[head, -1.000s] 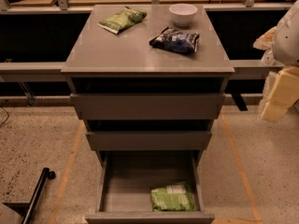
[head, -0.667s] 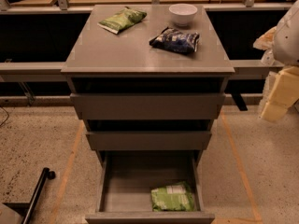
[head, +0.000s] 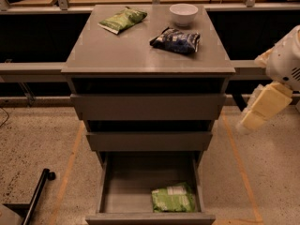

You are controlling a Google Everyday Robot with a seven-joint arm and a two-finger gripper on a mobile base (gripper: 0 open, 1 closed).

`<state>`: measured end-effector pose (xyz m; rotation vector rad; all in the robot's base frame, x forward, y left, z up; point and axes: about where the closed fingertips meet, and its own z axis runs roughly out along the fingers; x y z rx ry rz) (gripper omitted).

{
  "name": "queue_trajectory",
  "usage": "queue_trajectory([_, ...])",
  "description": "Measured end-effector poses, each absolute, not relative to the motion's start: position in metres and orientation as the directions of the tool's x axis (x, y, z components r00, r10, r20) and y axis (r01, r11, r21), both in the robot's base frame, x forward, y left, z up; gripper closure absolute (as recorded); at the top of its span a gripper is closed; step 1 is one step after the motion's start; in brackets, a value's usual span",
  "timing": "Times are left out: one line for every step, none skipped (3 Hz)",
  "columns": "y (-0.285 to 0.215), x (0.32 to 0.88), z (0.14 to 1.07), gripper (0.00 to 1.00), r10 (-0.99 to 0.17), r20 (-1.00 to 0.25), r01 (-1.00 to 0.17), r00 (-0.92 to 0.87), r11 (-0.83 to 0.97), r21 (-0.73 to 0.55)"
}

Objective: Pick green rice chip bag from bottom drawer and place on counter

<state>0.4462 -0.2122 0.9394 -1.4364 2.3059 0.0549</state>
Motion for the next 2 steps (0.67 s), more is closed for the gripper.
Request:
queue_trajectory([-0.193,0.450,0.895,0.00,-0.819,-0.366,-0.843,-0.442,0.519,-0.141])
queue_trajectory([-0.194,0.443,0.881,0.00,-0.813,-0.346,-0.838,-0.468,0.533,-0.119])
